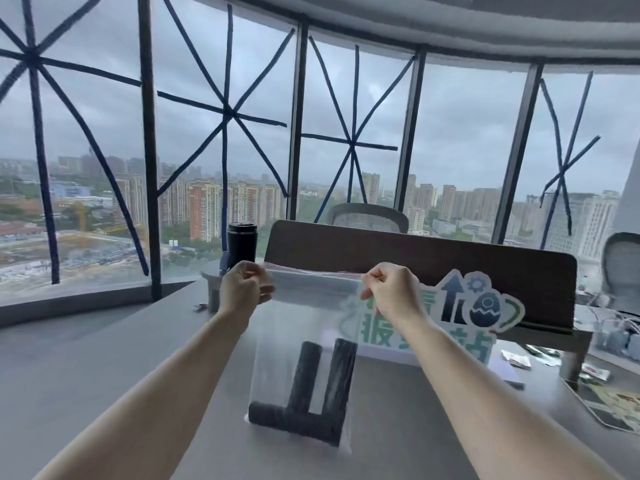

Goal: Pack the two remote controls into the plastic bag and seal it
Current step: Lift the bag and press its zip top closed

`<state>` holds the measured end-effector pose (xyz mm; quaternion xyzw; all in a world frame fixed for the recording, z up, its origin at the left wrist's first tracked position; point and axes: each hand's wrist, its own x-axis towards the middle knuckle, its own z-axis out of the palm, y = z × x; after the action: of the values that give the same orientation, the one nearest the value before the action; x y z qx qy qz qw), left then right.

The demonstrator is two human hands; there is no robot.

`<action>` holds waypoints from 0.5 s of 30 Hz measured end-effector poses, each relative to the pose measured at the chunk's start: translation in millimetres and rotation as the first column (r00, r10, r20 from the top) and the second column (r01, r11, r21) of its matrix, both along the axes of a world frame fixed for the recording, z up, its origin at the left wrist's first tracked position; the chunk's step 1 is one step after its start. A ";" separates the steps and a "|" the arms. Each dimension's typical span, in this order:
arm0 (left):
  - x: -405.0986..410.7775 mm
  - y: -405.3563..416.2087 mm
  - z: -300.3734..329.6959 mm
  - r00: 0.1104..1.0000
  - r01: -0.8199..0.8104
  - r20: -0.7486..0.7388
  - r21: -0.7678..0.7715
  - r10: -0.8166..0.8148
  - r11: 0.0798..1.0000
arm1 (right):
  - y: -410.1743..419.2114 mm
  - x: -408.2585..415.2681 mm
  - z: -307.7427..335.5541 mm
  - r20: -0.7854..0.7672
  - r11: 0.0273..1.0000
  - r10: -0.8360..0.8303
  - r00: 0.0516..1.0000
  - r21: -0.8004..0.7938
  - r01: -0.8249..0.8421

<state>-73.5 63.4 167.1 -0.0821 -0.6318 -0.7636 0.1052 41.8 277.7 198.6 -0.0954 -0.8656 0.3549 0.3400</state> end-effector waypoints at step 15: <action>-34.8 -86.6 -148.7 0.987 -0.147 0.046 -0.100 0.152 0.984 | -61.5 -38.4 -152.7 0.434 0.917 0.396 0.809 -0.135 -0.376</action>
<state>-108.3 -23.2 18.5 -0.0189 -0.6748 -0.7241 0.1413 3.5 216.3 45.9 -0.0051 -0.9140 0.4027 0.0479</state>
